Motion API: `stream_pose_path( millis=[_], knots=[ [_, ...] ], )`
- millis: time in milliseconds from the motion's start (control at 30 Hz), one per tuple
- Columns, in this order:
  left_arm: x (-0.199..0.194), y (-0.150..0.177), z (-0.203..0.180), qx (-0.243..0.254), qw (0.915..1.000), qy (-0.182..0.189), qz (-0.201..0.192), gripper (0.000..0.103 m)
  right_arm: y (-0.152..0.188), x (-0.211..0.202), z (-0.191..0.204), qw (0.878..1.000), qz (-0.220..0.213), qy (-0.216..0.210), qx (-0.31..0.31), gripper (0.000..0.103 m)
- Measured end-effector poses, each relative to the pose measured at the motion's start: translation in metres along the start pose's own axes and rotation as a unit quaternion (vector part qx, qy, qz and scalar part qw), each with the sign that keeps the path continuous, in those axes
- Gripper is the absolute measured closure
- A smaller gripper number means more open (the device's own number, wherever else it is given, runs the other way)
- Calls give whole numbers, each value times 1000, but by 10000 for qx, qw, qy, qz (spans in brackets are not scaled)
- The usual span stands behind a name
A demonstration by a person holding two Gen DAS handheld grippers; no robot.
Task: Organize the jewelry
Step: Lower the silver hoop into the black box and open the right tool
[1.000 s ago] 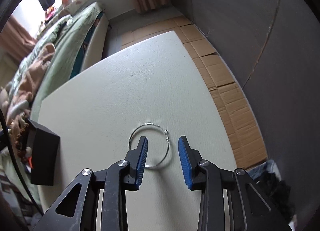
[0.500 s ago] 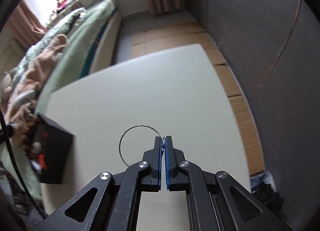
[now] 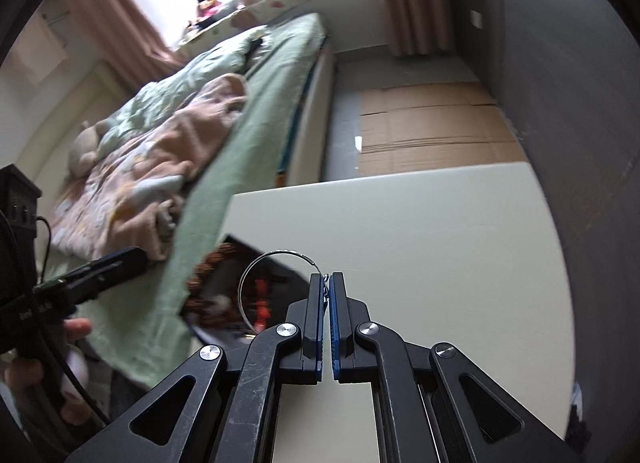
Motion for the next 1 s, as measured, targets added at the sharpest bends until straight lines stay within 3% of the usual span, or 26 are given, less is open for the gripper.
stream_pose_path(
  millis=[233,400,467,500,533,867,1000],
  knots=[
    [-10,5,25,-193,9998,-41,-42,24,-8,25,43,9992,210,-134,-318,99],
    [-17,6,38,-352,9993,-36,-98,22,-10,47,54,9985,441,-149,-302,97],
    [-19,7,41,-419,9991,13,-107,18,-4,59,52,9974,657,-264,-128,75],
    [-21,7,42,-424,9990,22,-122,17,-2,62,49,9970,711,-320,3,54],
    [-22,9,42,-414,9990,18,-136,17,0,60,46,9974,631,-321,106,49],
    [-34,27,28,-325,9991,88,-243,12,29,8,16,9971,170,-282,693,47],
    [-40,36,13,-135,9994,102,-293,8,43,-20,7,9961,-59,-242,851,29]
  ],
)
Point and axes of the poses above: each gripper's, at about its wrist camera, not at the fingertips, and x roughly the way its jaws point, z to its left, y to its underside, the point moved 8 cm from there along x, roughly the way its jaws point, and after that the axes turned 10 degrees about -x, right-handed, at the moved point
